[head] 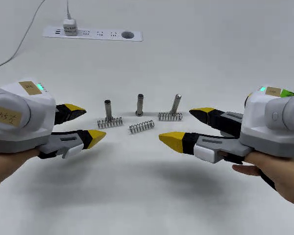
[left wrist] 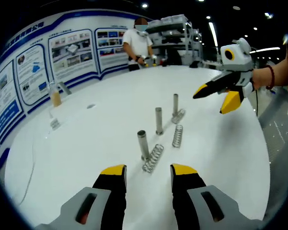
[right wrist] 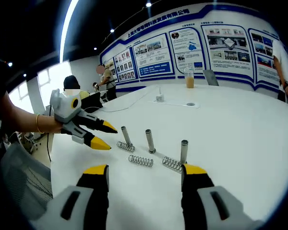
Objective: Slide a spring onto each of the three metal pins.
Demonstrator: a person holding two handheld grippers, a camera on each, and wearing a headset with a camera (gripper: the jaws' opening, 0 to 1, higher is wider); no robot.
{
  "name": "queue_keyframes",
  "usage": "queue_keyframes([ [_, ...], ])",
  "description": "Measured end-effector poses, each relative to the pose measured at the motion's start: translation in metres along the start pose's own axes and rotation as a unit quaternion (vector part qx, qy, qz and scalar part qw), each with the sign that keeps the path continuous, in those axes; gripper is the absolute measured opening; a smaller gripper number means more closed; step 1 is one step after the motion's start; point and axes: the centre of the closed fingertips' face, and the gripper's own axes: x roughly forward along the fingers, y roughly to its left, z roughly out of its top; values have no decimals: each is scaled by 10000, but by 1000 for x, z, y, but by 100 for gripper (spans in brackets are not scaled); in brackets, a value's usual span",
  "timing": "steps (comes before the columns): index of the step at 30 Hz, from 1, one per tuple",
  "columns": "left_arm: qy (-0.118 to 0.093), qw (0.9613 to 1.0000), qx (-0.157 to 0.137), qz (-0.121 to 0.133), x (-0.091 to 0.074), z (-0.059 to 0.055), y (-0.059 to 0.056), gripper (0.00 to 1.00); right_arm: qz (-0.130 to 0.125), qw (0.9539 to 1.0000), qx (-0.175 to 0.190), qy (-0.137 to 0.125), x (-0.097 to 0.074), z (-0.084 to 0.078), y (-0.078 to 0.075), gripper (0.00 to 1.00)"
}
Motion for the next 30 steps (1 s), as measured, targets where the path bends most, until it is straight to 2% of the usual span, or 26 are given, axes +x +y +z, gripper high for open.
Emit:
queue_keyframes([
  [3, 25, 9999, -98, -127, 6, -3, 0, 35, 4, 10000, 66, 1, 2, -3, 2, 62],
  [12, 140, 9995, 83, -284, 19, -5, 0, 29, 18, 9999, 79, 112, 2, -11, 3, 62],
  [15, 191, 9992, 53, -339, 22, -7, 1, 26, -22, 9999, 99, 139, 2, -12, 1, 62],
  [25, 266, 9984, 116, -485, 22, -10, 0, 16, -137, 9998, 65, 163, 0, -11, -3, 60],
  [30, 275, 9980, 157, -553, 21, -12, -2, 17, -174, 9997, 55, 184, 0, -11, -5, 60],
])
